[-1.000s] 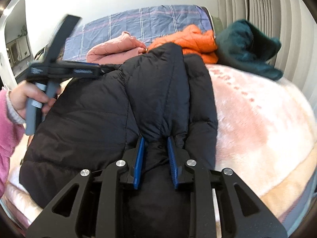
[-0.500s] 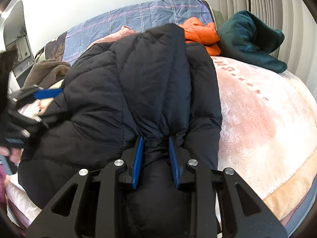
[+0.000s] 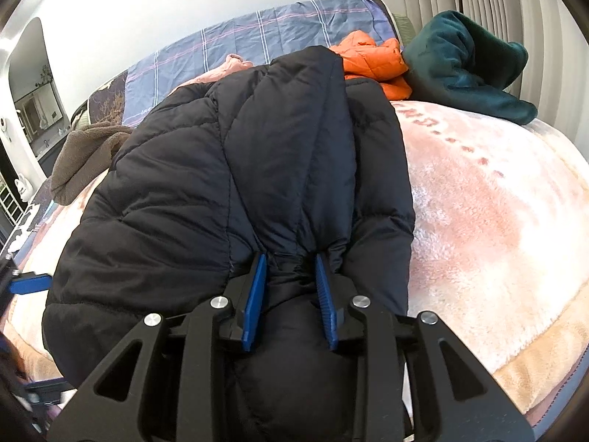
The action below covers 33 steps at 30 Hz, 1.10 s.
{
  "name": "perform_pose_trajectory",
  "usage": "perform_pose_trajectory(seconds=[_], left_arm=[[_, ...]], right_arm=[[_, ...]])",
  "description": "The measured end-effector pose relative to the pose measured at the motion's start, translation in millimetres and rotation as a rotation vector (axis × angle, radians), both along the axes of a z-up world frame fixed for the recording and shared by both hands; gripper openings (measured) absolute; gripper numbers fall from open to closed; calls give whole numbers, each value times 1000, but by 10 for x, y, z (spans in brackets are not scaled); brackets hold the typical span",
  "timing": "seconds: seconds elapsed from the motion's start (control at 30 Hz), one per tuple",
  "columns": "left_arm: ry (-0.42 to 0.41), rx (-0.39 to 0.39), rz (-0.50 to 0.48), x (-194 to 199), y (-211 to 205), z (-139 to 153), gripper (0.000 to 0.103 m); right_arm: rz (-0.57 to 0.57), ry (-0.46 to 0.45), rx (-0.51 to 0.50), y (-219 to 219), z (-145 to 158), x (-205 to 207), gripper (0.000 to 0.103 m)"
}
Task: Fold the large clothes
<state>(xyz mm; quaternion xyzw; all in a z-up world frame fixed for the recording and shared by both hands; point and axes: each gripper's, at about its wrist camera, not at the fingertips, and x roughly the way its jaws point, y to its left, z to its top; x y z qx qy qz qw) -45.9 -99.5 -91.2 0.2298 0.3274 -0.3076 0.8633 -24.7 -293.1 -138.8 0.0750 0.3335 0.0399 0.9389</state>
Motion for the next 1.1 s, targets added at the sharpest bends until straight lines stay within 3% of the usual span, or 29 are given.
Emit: perform_pose_trajectory(seconds=[0.2,0.3,0.37,0.4,0.53,0.63,0.7,0.8,0.87,0.97,1.03,1.1], left_arm=[[-44,-75,135,248,-136,30,95],[-71,14,160,256,-199,-38,96],[-104,137,205,263,-145,-179,96],[-105,149,218,253,-60,-214,96],[-6,70,272,273,202,-181,96],[-31,105,250,232,159,-164,96],[-5,112,192,194,145,-99,92],[129,1,47,100,279,198,72],[151,-93,2,91,347,444,55],[69,-210,-11,236,362,814,54],[-20,-221,-6,435,199,900,54],[-51,-215,-2,691,14,867,53]], right_arm=[[2,-4,-9,5,0,1,29],[1,-5,-7,9,-7,6,30],[4,-4,-8,9,-11,3,30],[12,0,1,3,-16,5,30],[41,6,23,21,-32,26,29],[34,0,5,36,-26,28,29],[34,-1,9,21,-23,25,30],[41,-5,31,-14,-25,21,31],[39,-14,26,0,-31,-3,31],[28,-22,28,15,-42,-21,31],[26,-22,30,18,-41,-29,31],[27,-20,28,16,-39,-40,31]])
